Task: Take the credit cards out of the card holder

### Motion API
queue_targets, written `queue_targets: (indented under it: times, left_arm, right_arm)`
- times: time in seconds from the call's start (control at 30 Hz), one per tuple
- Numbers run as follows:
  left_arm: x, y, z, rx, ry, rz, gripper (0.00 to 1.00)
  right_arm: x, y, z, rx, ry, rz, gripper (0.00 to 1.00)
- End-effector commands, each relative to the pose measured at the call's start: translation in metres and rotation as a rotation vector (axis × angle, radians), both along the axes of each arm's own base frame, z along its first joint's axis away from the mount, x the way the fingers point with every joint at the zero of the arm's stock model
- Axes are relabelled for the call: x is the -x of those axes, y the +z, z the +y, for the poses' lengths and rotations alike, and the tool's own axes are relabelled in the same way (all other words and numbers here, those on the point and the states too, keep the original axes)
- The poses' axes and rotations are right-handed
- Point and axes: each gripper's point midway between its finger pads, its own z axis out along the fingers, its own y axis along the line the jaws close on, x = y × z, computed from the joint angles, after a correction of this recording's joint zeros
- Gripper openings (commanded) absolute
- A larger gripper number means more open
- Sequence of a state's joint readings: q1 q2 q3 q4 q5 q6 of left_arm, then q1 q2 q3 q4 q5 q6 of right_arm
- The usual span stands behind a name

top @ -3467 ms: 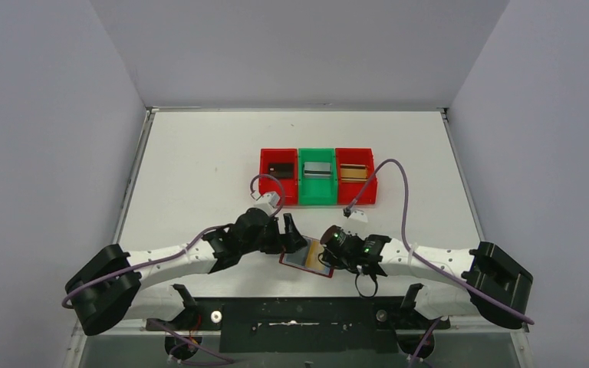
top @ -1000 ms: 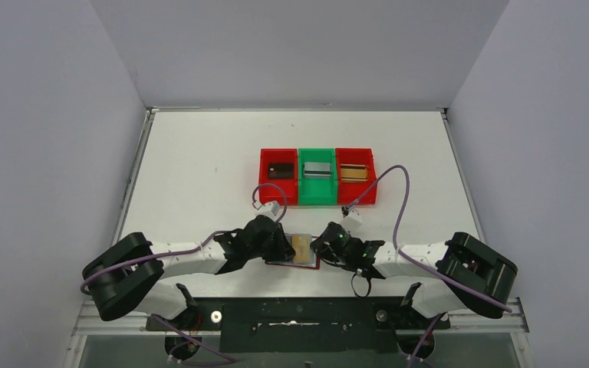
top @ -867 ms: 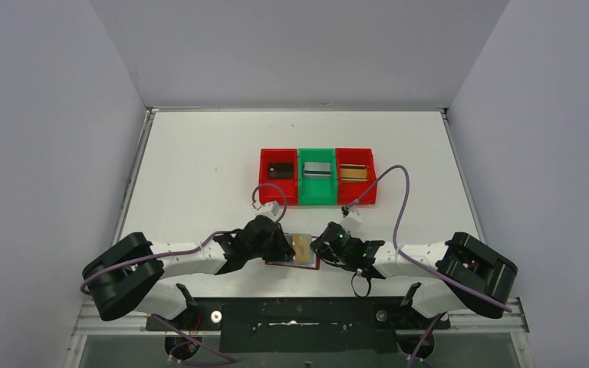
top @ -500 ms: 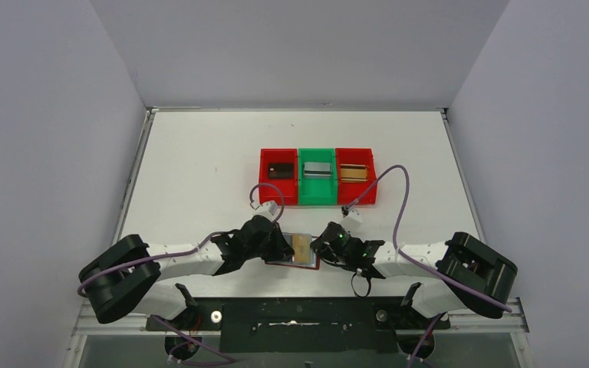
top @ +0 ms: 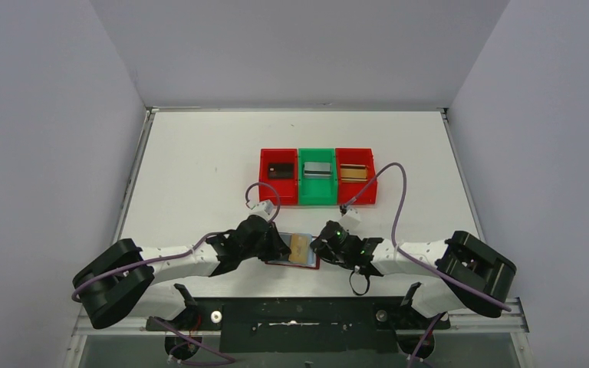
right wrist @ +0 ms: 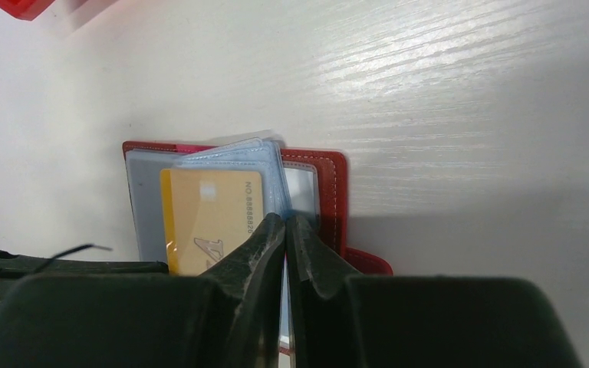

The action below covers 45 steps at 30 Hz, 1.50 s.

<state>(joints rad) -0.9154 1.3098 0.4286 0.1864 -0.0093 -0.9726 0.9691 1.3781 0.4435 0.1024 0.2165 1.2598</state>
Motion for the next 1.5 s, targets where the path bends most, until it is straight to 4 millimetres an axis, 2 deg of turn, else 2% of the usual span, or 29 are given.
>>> queue_targets:
  times: [0.0,0.1,0.33,0.47,0.57,0.67,0.73,0.9,1.3,1.47]
  left_arm:
    - [-0.006,0.011,-0.008,0.049,-0.009,-0.036,0.00]
    - [-0.005,0.010,-0.008,0.067,-0.005,-0.036,0.00]
    - [-0.004,0.005,-0.013,0.079,-0.012,-0.024,0.00]
    - [-0.003,0.006,-0.015,0.092,-0.013,-0.022,0.00]
    - [-0.004,0.005,-0.013,0.087,-0.007,-0.022,0.00]
    - [-0.003,0.005,-0.013,0.086,-0.006,-0.022,0.00]
    - [-0.003,0.005,-0.012,0.083,-0.006,-0.022,0.00]
    - [-0.003,0.006,-0.009,0.068,-0.003,-0.023,0.00]
    - [-0.008,0.011,-0.007,0.068,0.021,-0.041,0.00]
    - [-0.003,0.010,-0.015,0.124,0.005,-0.018,0.23]
  right_arm:
    - [0.027,-0.029,-0.028,0.168,0.069,0.109,0.08]
    - [0.021,-0.013,-0.023,0.160,0.095,0.069,0.12]
    - [0.007,0.044,-0.001,0.062,0.152,-0.075,0.18]
    - [0.009,0.052,0.013,-0.008,0.199,-0.100,0.18]
    - [0.010,0.049,0.027,-0.053,0.231,-0.095,0.16]
    - [0.009,0.037,0.031,-0.039,0.225,-0.058,0.13]
    - [0.011,0.023,0.026,0.004,0.207,-0.017,0.11]
    - [0.019,-0.007,-0.003,0.124,0.137,0.058,0.10]
    - [0.026,-0.022,-0.007,0.121,0.127,0.096,0.09]
    - [0.026,-0.025,-0.006,0.115,0.128,0.103,0.09]
